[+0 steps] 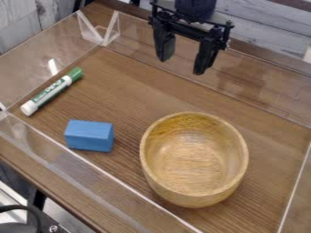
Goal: Put the blue block in the brown bowl
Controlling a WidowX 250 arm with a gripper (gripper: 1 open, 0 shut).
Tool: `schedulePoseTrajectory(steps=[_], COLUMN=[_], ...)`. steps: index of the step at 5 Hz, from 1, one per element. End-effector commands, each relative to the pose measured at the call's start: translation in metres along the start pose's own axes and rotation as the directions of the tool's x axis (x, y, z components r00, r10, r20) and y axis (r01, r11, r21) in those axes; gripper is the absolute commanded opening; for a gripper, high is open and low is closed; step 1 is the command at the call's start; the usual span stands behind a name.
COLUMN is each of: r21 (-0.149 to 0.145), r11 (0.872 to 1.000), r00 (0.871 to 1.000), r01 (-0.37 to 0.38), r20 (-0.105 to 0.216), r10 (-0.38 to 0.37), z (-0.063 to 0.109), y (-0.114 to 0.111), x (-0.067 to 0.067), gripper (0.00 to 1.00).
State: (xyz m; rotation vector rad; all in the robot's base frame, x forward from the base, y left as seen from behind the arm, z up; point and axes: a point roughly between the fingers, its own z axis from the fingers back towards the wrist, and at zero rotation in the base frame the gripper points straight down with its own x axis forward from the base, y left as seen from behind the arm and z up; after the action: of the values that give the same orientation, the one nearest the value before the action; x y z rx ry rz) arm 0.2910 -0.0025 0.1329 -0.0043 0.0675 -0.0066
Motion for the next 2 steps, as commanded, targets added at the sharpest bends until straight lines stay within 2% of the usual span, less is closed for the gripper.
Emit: schedulePoseTrajectory(steps=[1,2], r21=[0.002,0.006], r11=[0.995,0.956], r00=[0.995,0.956], r01=[0.099,0.292], r20=[-0.022,-0.033], r10=[-0.099,-0.291], z=[-0.007,-0.009], y=[0.002,0.014], x=[-0.004,-0.015], gripper=[1.0,1.0])
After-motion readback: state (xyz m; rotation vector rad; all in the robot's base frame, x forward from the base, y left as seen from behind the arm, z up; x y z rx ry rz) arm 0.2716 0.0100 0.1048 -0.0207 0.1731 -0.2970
